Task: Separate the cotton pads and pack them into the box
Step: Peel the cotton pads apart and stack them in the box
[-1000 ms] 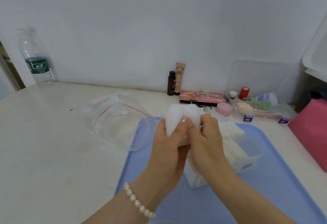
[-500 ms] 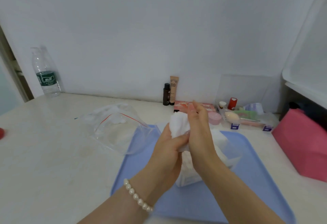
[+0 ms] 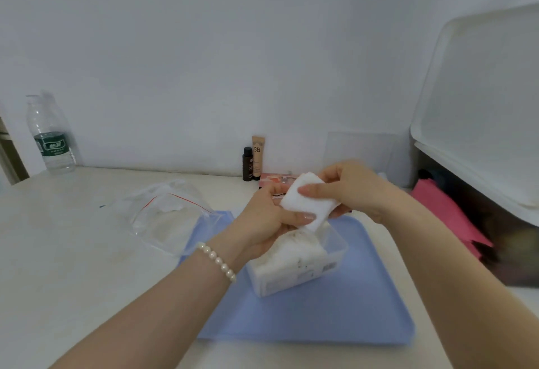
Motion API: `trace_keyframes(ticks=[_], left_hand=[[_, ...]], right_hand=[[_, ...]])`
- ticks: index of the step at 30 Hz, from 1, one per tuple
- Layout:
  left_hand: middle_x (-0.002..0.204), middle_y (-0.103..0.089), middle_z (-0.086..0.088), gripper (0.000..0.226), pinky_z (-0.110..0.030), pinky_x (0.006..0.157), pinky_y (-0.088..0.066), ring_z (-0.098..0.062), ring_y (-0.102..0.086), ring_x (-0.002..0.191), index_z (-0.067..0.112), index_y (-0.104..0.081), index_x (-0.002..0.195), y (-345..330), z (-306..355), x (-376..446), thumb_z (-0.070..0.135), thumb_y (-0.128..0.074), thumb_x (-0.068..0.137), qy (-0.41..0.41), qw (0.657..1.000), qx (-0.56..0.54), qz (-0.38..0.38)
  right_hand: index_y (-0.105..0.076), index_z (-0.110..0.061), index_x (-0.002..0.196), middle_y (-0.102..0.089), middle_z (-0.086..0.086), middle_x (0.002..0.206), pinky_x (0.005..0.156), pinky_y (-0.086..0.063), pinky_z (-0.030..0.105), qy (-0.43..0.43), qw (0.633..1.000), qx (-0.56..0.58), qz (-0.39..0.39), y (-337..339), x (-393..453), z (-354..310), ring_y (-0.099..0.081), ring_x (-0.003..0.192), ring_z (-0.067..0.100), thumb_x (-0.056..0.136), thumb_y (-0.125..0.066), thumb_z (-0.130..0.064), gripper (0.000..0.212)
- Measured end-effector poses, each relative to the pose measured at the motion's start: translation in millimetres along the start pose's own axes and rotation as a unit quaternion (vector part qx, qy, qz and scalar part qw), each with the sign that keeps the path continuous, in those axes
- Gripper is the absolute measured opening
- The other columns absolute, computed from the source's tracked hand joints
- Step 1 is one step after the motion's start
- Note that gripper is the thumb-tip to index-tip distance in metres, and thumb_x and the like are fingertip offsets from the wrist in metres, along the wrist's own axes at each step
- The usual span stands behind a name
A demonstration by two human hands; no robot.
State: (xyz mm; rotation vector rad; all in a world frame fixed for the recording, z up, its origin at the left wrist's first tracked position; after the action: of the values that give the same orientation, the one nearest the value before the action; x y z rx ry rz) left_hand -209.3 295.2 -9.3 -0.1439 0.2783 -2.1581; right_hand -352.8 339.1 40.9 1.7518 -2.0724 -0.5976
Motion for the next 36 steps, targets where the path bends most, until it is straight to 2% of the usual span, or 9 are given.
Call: trace_keyframes(ticks=[3,5,7,11,17,21,25,30,36], left_hand=[[0.1,-0.064,-0.008,0.05,-0.032,0.074,-0.058,-0.019,-0.066,0.088,0.007,-0.049,0.112,-8,-7,17,-0.003,-0.076,0.071,-0.028,0.996,0.077,0.025],[0.096,-0.063,0.001,0.032,-0.024,0.073,-0.05,-0.013,-0.061,0.086,0.014,-0.053,0.101,-7,-17,26,0.017,-0.075,0.078,-0.096,0.967,0.227,0.071],[0.092,-0.062,0.007,0.009,-0.021,0.076,-0.041,-0.011,-0.056,0.089,0.019,-0.057,0.088,-4,-28,29,0.026,-0.063,0.087,-0.191,0.896,0.398,0.053],[0.105,-0.065,-0.001,0.024,-0.038,0.093,-0.037,-0.019,-0.052,0.102,0.015,-0.066,0.101,-6,-47,35,0.028,-0.047,0.095,-0.235,0.739,0.622,-0.108],[0.105,-0.058,-0.002,0.049,-0.036,0.092,-0.023,-0.017,-0.044,0.105,0.019,-0.06,0.109,-21,-55,45,0.058,-0.041,0.088,-0.196,0.613,0.738,-0.203],[0.091,-0.06,0.001,0.062,-0.04,0.092,-0.022,-0.019,-0.039,0.105,0.021,-0.062,0.092,-29,-62,49,0.073,-0.034,0.076,-0.195,0.534,0.789,-0.233],[0.071,-0.047,0.008,0.061,-0.05,0.11,0.0,-0.021,-0.035,0.115,0.018,-0.056,0.076,-31,-61,54,0.076,-0.039,0.078,-0.167,0.526,0.798,-0.244],[0.121,-0.059,-0.005,0.072,-0.052,0.11,0.021,-0.022,-0.025,0.135,0.02,-0.062,0.111,-29,-58,51,0.078,-0.038,0.077,-0.16,0.502,0.81,-0.259],[0.118,-0.06,-0.009,0.077,-0.056,0.109,0.021,-0.029,-0.025,0.133,0.026,-0.05,0.133,-25,-49,43,0.079,-0.034,0.079,-0.123,0.468,0.833,-0.267]], right_hand=[[-0.062,0.001,0.093,-0.065,0.012,0.083,0.048,-0.055,0.027,-0.018,0.996,0.023,0.089,3,5,17,-0.063,0.065,0.019,0.082,-0.069,-0.03,0.033],[-0.059,0.003,0.09,-0.062,0.016,0.083,0.04,-0.053,0.028,-0.018,0.985,0.034,0.166,10,7,33,-0.063,0.059,0.024,0.084,-0.067,-0.027,0.032],[-0.055,0.002,0.083,-0.061,0.02,0.082,0.037,-0.052,0.029,-0.029,0.974,0.062,0.216,19,5,50,-0.063,0.052,0.027,0.085,-0.067,-0.024,0.029],[-0.059,-0.004,0.088,-0.068,0.019,0.079,0.038,-0.05,0.024,-0.084,0.976,0.092,0.18,17,-4,72,-0.064,0.043,0.021,0.081,-0.071,-0.023,0.023],[-0.062,-0.009,0.102,-0.067,0.009,0.086,0.045,-0.052,0.023,-0.13,0.981,0.08,0.116,11,-6,82,-0.066,0.065,0.019,0.076,-0.074,-0.014,0.028],[-0.061,-0.01,0.105,-0.067,0.008,0.079,0.041,-0.047,0.019,-0.131,0.974,0.1,0.158,19,-6,87,-0.064,0.053,0.018,0.083,-0.066,-0.016,0.023],[-0.053,-0.012,0.111,-0.067,0.01,0.087,0.041,-0.047,0.021,-0.133,0.982,0.076,0.109,8,-2,85,-0.062,0.047,0.018,0.088,-0.058,-0.023,0.026],[-0.048,-0.014,0.114,-0.064,0.012,0.091,0.037,-0.042,0.02,-0.128,0.989,0.031,0.071,-1,7,90,-0.058,0.038,0.019,0.088,-0.052,-0.021,0.027],[-0.053,-0.014,0.109,-0.064,0.009,0.09,0.037,-0.042,0.024,-0.105,0.988,-0.112,0.028,0,16,92,-0.058,0.038,0.02,0.085,-0.061,-0.023,0.028]])
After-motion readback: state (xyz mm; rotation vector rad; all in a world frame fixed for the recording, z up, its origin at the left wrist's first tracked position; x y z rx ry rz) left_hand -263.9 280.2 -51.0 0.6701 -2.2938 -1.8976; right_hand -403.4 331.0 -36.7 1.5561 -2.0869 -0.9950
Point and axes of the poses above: each hand's wrist, its own x-axis towards the middle knuckle, its own y-axis out of the back of the hand, z = x × y, the point moved 1 cm from there along x, towards the middle knuckle
